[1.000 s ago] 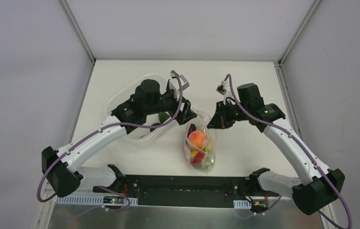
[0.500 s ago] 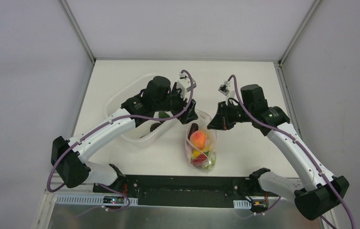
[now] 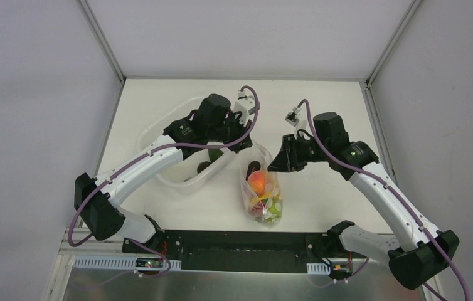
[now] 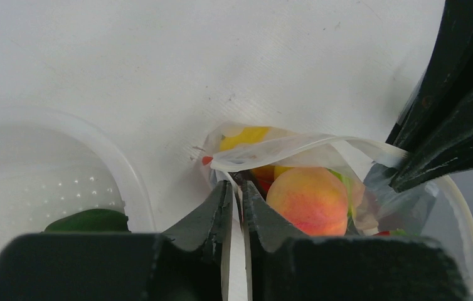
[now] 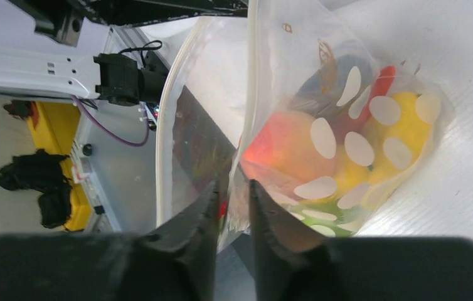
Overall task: Place the food in the zip-top bag and seal the zipper
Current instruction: Zip the zipper food storage bag at the center of the board.
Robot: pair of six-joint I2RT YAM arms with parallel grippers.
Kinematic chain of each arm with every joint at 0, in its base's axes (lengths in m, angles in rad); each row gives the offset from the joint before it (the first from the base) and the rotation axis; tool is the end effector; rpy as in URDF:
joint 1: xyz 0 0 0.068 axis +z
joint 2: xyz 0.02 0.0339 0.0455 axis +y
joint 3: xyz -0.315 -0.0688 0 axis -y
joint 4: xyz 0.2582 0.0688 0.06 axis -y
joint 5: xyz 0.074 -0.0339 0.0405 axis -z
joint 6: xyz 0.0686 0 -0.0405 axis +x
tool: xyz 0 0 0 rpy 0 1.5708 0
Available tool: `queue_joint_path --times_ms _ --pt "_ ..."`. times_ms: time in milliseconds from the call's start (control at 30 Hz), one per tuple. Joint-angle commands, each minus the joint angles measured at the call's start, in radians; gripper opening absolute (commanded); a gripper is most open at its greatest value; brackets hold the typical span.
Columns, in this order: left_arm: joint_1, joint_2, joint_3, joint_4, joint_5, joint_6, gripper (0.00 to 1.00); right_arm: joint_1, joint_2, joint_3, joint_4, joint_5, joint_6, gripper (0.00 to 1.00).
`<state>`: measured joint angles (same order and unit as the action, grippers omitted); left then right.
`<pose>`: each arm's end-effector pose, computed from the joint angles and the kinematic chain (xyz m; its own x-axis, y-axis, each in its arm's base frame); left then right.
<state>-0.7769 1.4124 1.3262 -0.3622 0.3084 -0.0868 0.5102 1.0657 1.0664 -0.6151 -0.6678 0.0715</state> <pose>0.2409 -0.2660 0.4017 -0.3828 0.2605 -0.8863 0.8330 0.5122 -0.2092 0.1801 0.1495 0.3756 -0.5607 -0.2495 -0.7895 -0.7870 0.4571 0.4144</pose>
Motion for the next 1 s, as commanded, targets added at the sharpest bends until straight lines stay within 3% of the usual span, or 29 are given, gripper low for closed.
queue_joint_path --times_ms 0,100,333,500,767,967 --pt "0.007 0.018 0.073 0.008 -0.05 -0.094 0.0 0.028 -0.047 0.014 0.022 0.058 0.058 0.4" --pt "0.007 0.037 0.095 0.009 -0.052 -0.159 0.0 0.068 -0.104 0.001 0.043 0.116 0.078 0.58" --pt "0.009 0.03 0.108 -0.006 -0.162 -0.305 0.0 0.172 -0.303 -0.137 0.164 0.242 0.118 0.77" --pt "0.008 0.039 0.124 -0.042 -0.213 -0.386 0.0 0.344 -0.305 -0.168 0.189 0.422 0.157 0.79" --pt "0.008 0.036 0.127 -0.063 -0.25 -0.412 0.0 0.896 -0.195 -0.103 0.235 1.079 0.183 0.81" --pt "0.009 0.043 0.14 -0.075 -0.254 -0.409 0.0 1.147 -0.015 -0.019 0.148 1.576 0.29 0.87"
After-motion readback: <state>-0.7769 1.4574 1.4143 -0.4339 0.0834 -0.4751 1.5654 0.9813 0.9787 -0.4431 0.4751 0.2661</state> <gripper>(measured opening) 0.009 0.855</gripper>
